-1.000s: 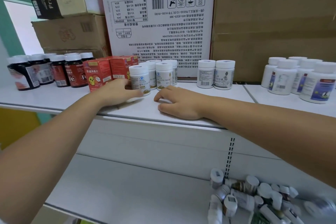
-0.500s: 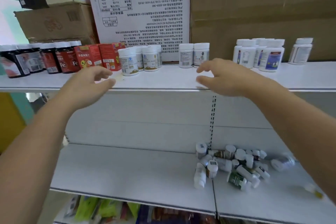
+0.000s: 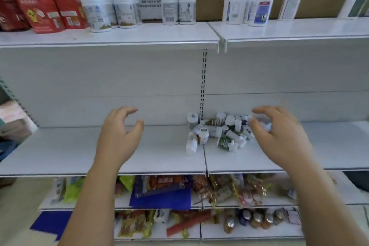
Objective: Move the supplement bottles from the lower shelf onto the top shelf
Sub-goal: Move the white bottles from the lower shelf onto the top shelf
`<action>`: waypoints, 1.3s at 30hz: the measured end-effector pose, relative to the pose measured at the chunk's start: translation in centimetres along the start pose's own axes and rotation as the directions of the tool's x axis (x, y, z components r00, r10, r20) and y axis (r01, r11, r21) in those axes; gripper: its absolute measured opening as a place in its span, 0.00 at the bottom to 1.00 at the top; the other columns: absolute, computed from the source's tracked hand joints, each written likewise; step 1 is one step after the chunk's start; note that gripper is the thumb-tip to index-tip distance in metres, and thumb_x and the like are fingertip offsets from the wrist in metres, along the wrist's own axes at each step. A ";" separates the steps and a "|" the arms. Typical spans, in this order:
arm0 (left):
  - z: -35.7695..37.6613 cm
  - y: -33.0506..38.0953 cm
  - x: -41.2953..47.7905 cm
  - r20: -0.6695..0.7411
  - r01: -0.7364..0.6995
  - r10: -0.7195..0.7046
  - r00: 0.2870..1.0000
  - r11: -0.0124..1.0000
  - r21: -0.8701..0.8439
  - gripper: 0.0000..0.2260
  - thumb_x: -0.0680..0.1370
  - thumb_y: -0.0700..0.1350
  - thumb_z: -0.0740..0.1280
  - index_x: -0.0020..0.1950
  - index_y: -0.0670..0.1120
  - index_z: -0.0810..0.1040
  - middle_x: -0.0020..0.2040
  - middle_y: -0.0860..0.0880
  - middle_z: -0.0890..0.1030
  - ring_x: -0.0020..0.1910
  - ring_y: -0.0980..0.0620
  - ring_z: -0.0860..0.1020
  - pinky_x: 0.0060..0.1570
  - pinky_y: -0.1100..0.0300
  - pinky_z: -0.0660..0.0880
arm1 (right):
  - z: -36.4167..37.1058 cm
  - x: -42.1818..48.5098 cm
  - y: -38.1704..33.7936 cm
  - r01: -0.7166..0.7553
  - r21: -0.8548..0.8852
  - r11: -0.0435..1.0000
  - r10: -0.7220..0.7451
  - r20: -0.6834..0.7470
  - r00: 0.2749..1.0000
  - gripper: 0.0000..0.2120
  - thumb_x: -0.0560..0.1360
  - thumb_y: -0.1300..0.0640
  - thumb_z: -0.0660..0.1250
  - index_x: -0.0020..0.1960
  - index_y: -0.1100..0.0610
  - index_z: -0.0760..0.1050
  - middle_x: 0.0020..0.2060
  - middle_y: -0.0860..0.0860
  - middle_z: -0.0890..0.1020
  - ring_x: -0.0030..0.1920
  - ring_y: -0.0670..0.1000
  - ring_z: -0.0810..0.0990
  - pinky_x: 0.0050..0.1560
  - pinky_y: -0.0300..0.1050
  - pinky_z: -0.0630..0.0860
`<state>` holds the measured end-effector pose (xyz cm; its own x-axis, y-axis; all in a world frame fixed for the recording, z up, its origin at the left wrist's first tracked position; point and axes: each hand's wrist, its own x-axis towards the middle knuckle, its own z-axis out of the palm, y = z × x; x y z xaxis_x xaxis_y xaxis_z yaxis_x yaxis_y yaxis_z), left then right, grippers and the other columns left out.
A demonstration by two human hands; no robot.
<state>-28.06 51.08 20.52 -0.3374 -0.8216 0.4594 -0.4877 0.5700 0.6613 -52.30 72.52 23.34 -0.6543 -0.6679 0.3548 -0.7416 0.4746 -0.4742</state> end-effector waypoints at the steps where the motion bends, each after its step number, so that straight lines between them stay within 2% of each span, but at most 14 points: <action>1: 1.3 -0.4 -0.5 0.026 0.028 -0.027 0.999 1.000 -0.008 0.14 0.78 0.44 0.67 0.63 0.46 0.77 0.61 0.49 0.76 0.61 0.52 0.73 0.54 0.60 0.67 | 1.0 -0.4 1.2 -0.034 0.008 0.999 0.034 0.013 0.999 0.17 0.78 0.48 0.60 0.64 0.50 0.74 0.62 0.51 0.75 0.59 0.55 0.74 0.58 0.51 0.71; 4: 5.4 -1.8 -1.7 0.133 0.098 -0.096 0.987 0.995 -0.015 0.14 0.78 0.43 0.67 0.63 0.45 0.77 0.61 0.48 0.77 0.61 0.50 0.74 0.56 0.61 0.66 | 4.3 -1.4 4.6 -0.124 0.029 0.992 0.122 0.068 0.990 0.17 0.78 0.49 0.61 0.65 0.51 0.74 0.62 0.51 0.76 0.53 0.55 0.78 0.52 0.45 0.68; 11: 15.5 -6.3 -1.2 0.349 0.300 -0.292 0.890 0.953 0.032 0.16 0.78 0.43 0.67 0.65 0.44 0.75 0.63 0.46 0.78 0.61 0.48 0.75 0.60 0.58 0.68 | 14.4 0.6 10.7 -0.269 0.028 0.963 0.250 0.284 0.926 0.17 0.78 0.50 0.60 0.65 0.52 0.73 0.60 0.52 0.77 0.53 0.53 0.78 0.54 0.45 0.72; 17: 25.3 -10.0 0.5 0.485 0.445 -0.434 0.760 0.890 0.100 0.21 0.77 0.49 0.67 0.68 0.44 0.72 0.66 0.45 0.76 0.62 0.47 0.75 0.57 0.57 0.69 | 22.9 7.2 12.1 -0.197 0.025 0.980 0.168 0.424 0.890 0.17 0.76 0.53 0.61 0.63 0.55 0.72 0.60 0.54 0.77 0.56 0.56 0.77 0.55 0.48 0.75; 20: 29.6 -10.9 1.4 0.525 0.473 -0.474 0.707 0.869 0.148 0.27 0.76 0.56 0.67 0.70 0.44 0.69 0.65 0.45 0.76 0.61 0.46 0.76 0.52 0.57 0.70 | 26.5 10.9 11.3 -0.140 0.065 0.988 0.097 0.446 0.890 0.19 0.77 0.52 0.60 0.66 0.57 0.68 0.63 0.54 0.72 0.61 0.56 0.74 0.52 0.44 0.70; 22: 31.5 -10.9 1.7 0.508 0.452 -0.478 0.716 0.873 0.184 0.26 0.74 0.58 0.69 0.66 0.44 0.73 0.60 0.46 0.80 0.55 0.47 0.79 0.45 0.59 0.70 | 28.4 12.8 10.8 -0.125 0.108 0.986 0.063 0.456 0.888 0.20 0.77 0.52 0.61 0.67 0.57 0.66 0.65 0.55 0.70 0.62 0.57 0.73 0.51 0.42 0.66; 25: 32.8 -10.9 1.5 0.472 0.446 -0.455 0.756 0.884 0.138 0.18 0.73 0.57 0.71 0.54 0.46 0.79 0.47 0.49 0.82 0.41 0.53 0.79 0.33 0.62 0.69 | 30.4 14.2 10.7 -0.113 0.165 0.980 0.021 0.476 0.879 0.22 0.75 0.50 0.64 0.66 0.56 0.69 0.64 0.55 0.70 0.60 0.56 0.73 0.52 0.41 0.66; 27: 32.6 -10.7 1.3 0.449 0.494 -0.470 0.760 0.867 0.072 0.14 0.73 0.53 0.72 0.52 0.46 0.79 0.46 0.49 0.82 0.40 0.54 0.78 0.34 0.62 0.70 | 30.8 14.3 10.7 -0.118 0.191 0.975 0.014 0.473 0.881 0.22 0.74 0.49 0.67 0.64 0.56 0.71 0.62 0.54 0.70 0.57 0.55 0.74 0.49 0.41 0.67; 30: 30.8 -10.0 1.0 0.377 0.548 -0.481 0.792 0.831 -0.092 0.08 0.73 0.46 0.72 0.50 0.48 0.77 0.49 0.48 0.79 0.43 0.51 0.77 0.43 0.59 0.73 | 30.1 13.8 10.7 -0.179 0.289 0.940 0.037 0.436 0.899 0.25 0.72 0.48 0.69 0.66 0.54 0.72 0.60 0.50 0.71 0.55 0.52 0.76 0.50 0.41 0.70; 31: 29.9 -9.6 0.9 0.342 0.554 -0.485 0.805 0.820 -0.142 0.12 0.73 0.44 0.73 0.54 0.48 0.76 0.51 0.48 0.78 0.46 0.51 0.77 0.45 0.59 0.72 | 29.5 13.6 10.7 -0.240 0.355 0.903 0.069 0.431 0.900 0.24 0.71 0.47 0.70 0.65 0.53 0.72 0.58 0.49 0.74 0.54 0.51 0.77 0.50 0.42 0.71; 33: 28.0 -8.6 0.9 0.272 0.553 -0.490 0.828 0.794 -0.252 0.17 0.72 0.42 0.74 0.58 0.48 0.73 0.52 0.51 0.77 0.47 0.54 0.76 0.43 0.61 0.72 | 27.9 13.0 10.4 -0.355 0.527 0.772 0.107 0.443 0.890 0.18 0.72 0.48 0.70 0.59 0.53 0.74 0.51 0.48 0.80 0.53 0.51 0.80 0.48 0.43 0.75; 35: 26.0 -7.3 0.7 0.232 0.544 -0.492 0.839 0.755 -0.366 0.16 0.73 0.43 0.74 0.57 0.49 0.74 0.50 0.53 0.78 0.47 0.56 0.77 0.41 0.63 0.73 | 25.8 12.0 9.6 -0.431 0.707 0.562 0.104 0.456 0.884 0.09 0.75 0.53 0.67 0.54 0.52 0.74 0.49 0.51 0.82 0.52 0.54 0.81 0.50 0.47 0.77; 37: 23.8 -5.7 0.6 0.257 0.543 -0.492 0.832 0.627 -0.559 0.11 0.74 0.43 0.72 0.55 0.48 0.77 0.50 0.50 0.80 0.50 0.50 0.79 0.48 0.58 0.76 | 23.0 10.9 7.8 -0.510 0.809 0.292 0.134 0.493 0.859 0.05 0.78 0.54 0.64 0.53 0.51 0.75 0.50 0.54 0.82 0.52 0.55 0.81 0.55 0.52 0.78; 39: 21.9 -3.8 0.8 0.309 0.519 -0.477 0.823 0.408 -0.751 0.08 0.77 0.39 0.66 0.55 0.48 0.78 0.51 0.47 0.81 0.53 0.46 0.79 0.51 0.52 0.76 | 20.3 10.3 5.9 -0.575 0.818 0.028 0.170 0.563 0.809 0.08 0.79 0.54 0.60 0.55 0.55 0.75 0.48 0.56 0.82 0.48 0.55 0.82 0.51 0.52 0.79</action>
<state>-44.14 48.24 5.36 -0.2935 -0.9482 -0.1211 0.2312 -0.1933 0.9535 -60.37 56.81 7.82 -0.5718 -0.7824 -0.2468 0.4766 -0.0720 -0.8762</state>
